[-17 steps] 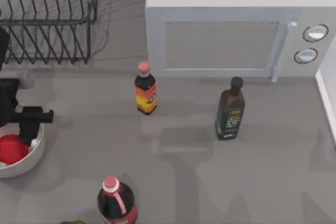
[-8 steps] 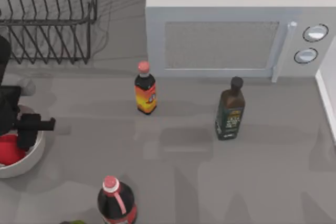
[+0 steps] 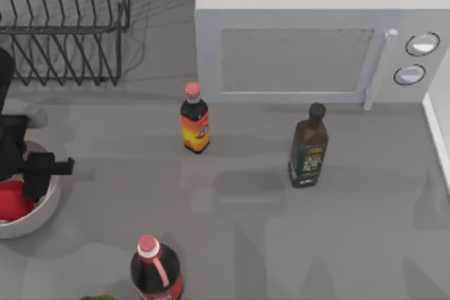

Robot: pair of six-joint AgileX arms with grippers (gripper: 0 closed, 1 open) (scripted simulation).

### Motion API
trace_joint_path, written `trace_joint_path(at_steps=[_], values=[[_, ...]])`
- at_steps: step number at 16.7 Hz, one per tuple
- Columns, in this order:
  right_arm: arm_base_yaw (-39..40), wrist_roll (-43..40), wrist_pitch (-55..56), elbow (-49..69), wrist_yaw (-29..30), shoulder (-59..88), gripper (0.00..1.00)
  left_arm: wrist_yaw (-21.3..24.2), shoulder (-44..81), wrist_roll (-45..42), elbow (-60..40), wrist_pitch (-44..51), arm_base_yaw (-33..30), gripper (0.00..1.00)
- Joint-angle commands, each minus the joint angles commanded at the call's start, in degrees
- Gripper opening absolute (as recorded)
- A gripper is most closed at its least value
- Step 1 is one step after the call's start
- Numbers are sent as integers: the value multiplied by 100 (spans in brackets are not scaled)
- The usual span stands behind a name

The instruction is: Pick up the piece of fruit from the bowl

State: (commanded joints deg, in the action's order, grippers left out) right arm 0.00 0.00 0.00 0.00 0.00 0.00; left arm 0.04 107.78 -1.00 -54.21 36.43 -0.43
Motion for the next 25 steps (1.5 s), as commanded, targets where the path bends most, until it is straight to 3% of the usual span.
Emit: trace_joint_path(at_steps=[4,5,12,13,17,21,25], values=[[0,0,0,0,0,0,100,0,0,0,0,0,0,2],[0,0,0,0,0,0,100,0,0,0,0,0,0,0],[0,0,0,0,0,0,100,0,0,0,0,0,0,0],[0,0,0,0,0,0,100,-13,-556,-68,-120,409,17,0],[0,0,0,0,0,0,100,-14,-515,-63,-502,808,11,0],[0,0,0,0,0,0,100,-15,-492,-46,-1809,2166,-6,0],[0,0,0,0,0,0,100,-16,-595,-24,-3694,4242,-27,0]])
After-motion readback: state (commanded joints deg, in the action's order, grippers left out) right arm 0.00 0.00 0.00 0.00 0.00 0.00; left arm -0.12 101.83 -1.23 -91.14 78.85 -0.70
